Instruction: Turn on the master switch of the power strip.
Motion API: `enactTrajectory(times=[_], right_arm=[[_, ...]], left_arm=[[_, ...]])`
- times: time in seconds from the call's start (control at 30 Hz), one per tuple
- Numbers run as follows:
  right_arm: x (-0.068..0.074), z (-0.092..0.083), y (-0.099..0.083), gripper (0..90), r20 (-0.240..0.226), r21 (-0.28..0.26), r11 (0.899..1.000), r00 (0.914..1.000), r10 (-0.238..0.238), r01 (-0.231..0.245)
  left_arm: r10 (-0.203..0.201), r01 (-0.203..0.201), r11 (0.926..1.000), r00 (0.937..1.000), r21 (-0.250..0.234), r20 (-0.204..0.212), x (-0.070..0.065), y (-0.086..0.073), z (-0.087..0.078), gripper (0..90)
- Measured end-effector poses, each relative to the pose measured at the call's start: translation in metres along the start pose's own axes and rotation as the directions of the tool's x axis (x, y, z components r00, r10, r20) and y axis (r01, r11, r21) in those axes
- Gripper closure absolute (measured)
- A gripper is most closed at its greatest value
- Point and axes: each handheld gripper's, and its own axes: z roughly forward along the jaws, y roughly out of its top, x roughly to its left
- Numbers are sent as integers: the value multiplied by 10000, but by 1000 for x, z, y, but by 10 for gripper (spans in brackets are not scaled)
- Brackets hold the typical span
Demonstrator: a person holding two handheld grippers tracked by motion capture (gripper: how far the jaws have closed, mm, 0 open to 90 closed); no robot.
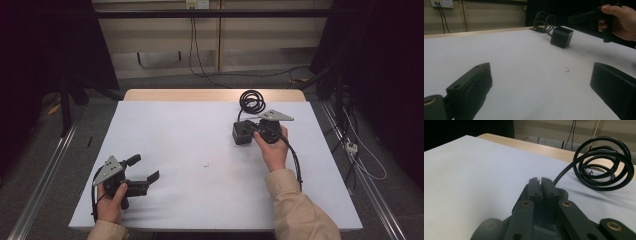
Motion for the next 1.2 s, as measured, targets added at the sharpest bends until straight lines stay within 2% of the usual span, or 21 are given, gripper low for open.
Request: enactTrajectory(times=[0.77,1.2], right_arm=[[0,5,-4,900,19,486,9988,10000,36,-37],[0,6,-5,900,187,509,9984,9995,-241,231]], left_arm=[[2,-2,10000,10000,21,-26,0,0,0,36],[13,-13,10000,10000,35,-37,0,0,-1,36]])
